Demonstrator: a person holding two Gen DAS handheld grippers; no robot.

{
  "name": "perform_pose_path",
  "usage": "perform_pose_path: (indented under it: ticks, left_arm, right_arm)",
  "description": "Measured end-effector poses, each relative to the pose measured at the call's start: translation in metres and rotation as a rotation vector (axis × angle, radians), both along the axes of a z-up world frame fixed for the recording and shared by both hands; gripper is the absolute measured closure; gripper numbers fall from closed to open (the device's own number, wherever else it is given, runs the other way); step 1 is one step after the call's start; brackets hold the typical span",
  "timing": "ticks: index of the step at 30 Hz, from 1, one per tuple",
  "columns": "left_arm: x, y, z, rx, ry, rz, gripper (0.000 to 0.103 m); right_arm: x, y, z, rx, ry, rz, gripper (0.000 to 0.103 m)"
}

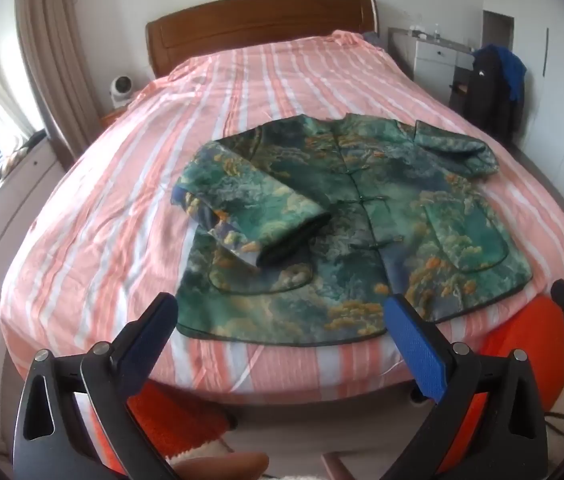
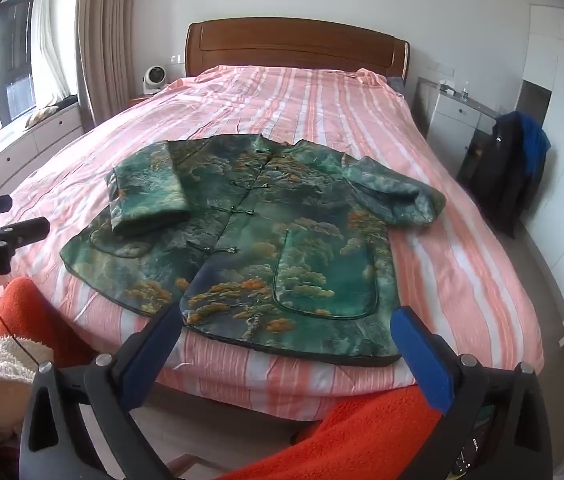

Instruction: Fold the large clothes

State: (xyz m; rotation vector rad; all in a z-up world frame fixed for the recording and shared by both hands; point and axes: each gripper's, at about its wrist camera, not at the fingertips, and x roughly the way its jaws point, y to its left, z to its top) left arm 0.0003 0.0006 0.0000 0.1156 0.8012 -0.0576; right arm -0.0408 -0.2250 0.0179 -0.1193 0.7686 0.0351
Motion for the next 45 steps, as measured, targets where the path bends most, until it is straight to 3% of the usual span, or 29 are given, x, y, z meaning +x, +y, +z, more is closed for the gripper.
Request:
perform_pose_path:
  ticks: [4, 20, 45]
  left_arm:
    - [-0.002, 0.001, -0.001, -0.015, 0.015, 0.004, 0.000]
    - [0.001, -0.001, -0.008, -0.029, 0.053, -0.019, 0.000]
    - [-0.001, -0.007, -0.007, -0.003, 0.026, -0.039, 0.000]
  right_arm:
    - [-0.002, 0.002, 0.000, -0.023, 0.020, -0.001, 0.000]
    - [0.005, 0.003, -0.005, 0.043, 0.046, -0.001, 0.000]
    - [0.006, -0.003, -0.003, 0.070, 0.015, -0.033, 0.000]
